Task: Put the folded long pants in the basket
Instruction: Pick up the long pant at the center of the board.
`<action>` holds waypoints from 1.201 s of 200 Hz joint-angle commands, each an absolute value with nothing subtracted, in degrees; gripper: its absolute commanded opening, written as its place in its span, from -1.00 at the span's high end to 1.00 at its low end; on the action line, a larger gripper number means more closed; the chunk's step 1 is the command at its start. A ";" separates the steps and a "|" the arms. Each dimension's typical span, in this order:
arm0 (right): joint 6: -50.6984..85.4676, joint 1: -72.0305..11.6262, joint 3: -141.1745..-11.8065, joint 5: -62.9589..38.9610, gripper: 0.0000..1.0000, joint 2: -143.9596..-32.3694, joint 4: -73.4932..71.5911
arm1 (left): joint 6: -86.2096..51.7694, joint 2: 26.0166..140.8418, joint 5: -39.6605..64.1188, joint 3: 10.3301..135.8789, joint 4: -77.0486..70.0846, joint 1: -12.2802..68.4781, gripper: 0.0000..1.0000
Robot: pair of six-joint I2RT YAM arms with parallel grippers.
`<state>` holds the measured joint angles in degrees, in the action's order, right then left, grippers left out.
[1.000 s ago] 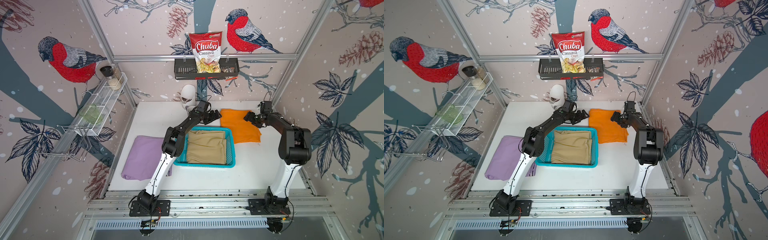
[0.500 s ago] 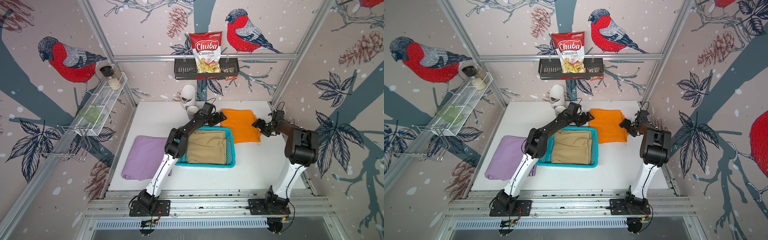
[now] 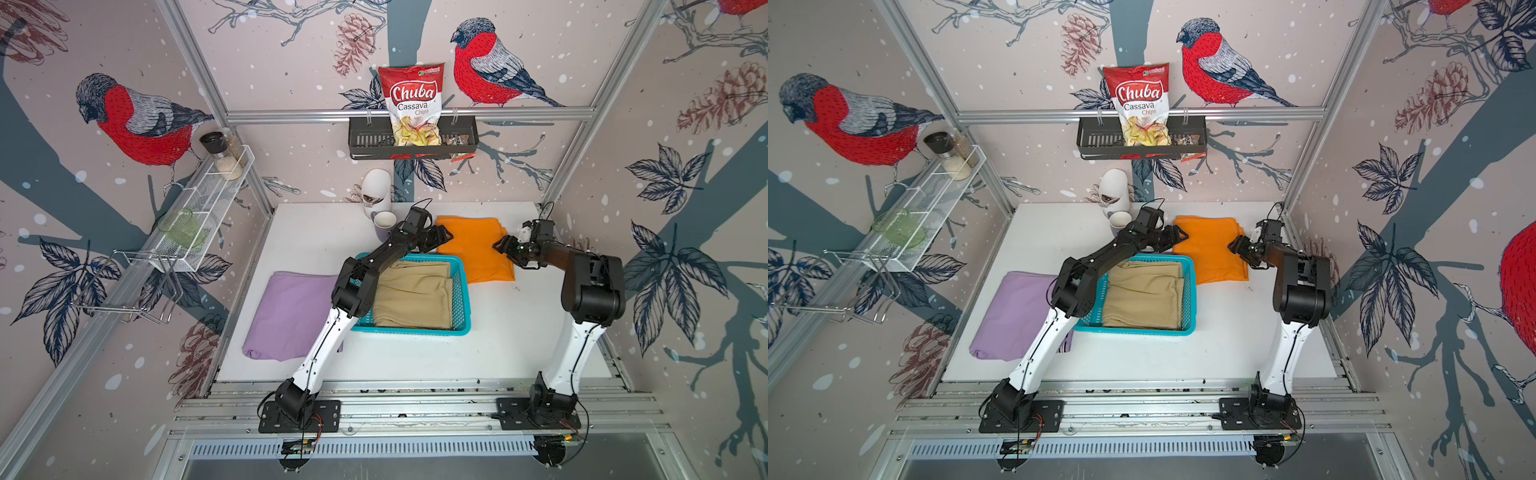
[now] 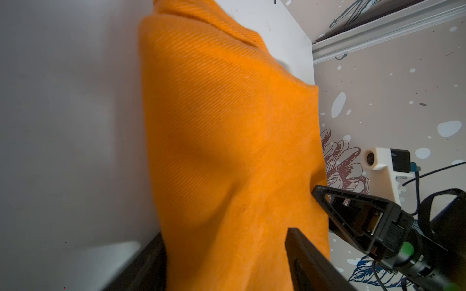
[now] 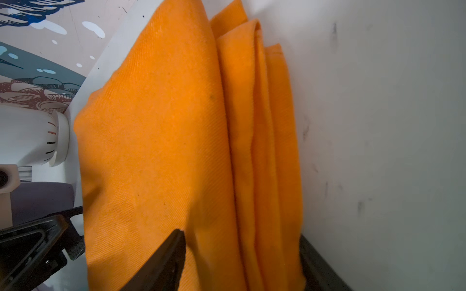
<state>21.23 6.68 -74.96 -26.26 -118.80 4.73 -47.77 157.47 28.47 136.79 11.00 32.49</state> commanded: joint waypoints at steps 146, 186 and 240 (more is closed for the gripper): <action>27.34 4.93 -80.19 -30.21 1.00 -117.35 8.30 | -51.77 157.20 31.23 144.93 10.27 32.16 1.00; 27.56 4.83 -84.73 -29.91 1.00 -115.33 10.02 | -51.68 153.27 29.90 145.50 7.89 31.64 1.00; 27.53 5.19 -90.59 -30.06 1.00 -114.10 13.34 | -52.85 150.94 30.47 147.77 7.14 30.31 1.00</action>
